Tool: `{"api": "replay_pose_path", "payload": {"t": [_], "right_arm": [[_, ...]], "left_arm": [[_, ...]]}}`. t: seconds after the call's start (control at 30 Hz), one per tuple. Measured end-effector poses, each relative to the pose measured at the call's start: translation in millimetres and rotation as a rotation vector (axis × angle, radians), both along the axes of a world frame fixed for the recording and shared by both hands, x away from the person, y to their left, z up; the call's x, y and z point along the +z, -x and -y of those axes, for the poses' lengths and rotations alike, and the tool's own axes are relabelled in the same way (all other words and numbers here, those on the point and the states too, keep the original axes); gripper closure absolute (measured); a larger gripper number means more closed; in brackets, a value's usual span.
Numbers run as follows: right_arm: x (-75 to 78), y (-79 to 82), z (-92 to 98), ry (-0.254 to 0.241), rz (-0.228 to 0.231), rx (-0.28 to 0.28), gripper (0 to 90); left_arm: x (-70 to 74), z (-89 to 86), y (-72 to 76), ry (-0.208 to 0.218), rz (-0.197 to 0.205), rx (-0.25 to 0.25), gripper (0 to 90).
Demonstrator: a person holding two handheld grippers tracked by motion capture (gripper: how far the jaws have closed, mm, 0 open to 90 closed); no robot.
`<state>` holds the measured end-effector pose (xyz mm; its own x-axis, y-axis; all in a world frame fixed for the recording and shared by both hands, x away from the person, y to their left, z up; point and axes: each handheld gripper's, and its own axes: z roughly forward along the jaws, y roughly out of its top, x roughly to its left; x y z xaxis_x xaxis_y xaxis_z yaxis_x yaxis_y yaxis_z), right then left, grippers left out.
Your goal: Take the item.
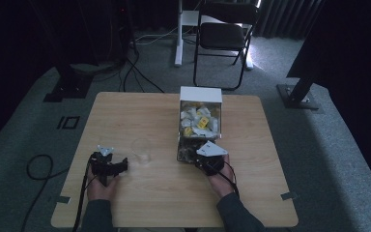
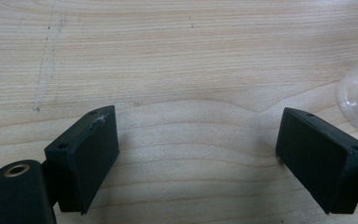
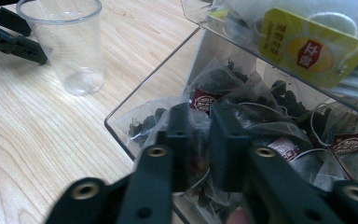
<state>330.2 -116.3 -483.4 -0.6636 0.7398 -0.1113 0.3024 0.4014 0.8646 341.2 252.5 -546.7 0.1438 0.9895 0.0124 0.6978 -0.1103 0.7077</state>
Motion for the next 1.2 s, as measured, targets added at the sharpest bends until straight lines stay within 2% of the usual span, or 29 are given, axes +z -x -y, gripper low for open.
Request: {"api": "replay_pose_path", "payload": {"t": [0.17, 0.2, 0.3, 0.7, 1.2], "right_arm": [[0.6, 0.7, 0.3, -0.005, 0.004, 0.004, 89.4], [1.5, 1.5, 0.9, -0.019, 0.006, 0.021, 90.0], [3.1, 3.2, 0.6, -0.022, 0.017, 0.033, 90.0], [8.3, 5.7, 1.3, -0.034, 0.029, 0.027, 90.0], [22.6, 7.5, -0.1, -0.038, 0.059, 0.025, 90.0]], "left_arm": [[0.0, 0.0, 0.0, 0.0, 0.0, 0.0, 13.6], [0.0, 0.0, 0.0, 0.0, 0.0, 0.0, 13.6], [0.0, 0.0, 0.0, 0.0, 0.0, 0.0, 13.6], [0.0, 0.0, 0.0, 0.0, 0.0, 0.0, 13.5], [0.0, 0.0, 0.0, 0.0, 0.0, 0.0, 13.6]]}}
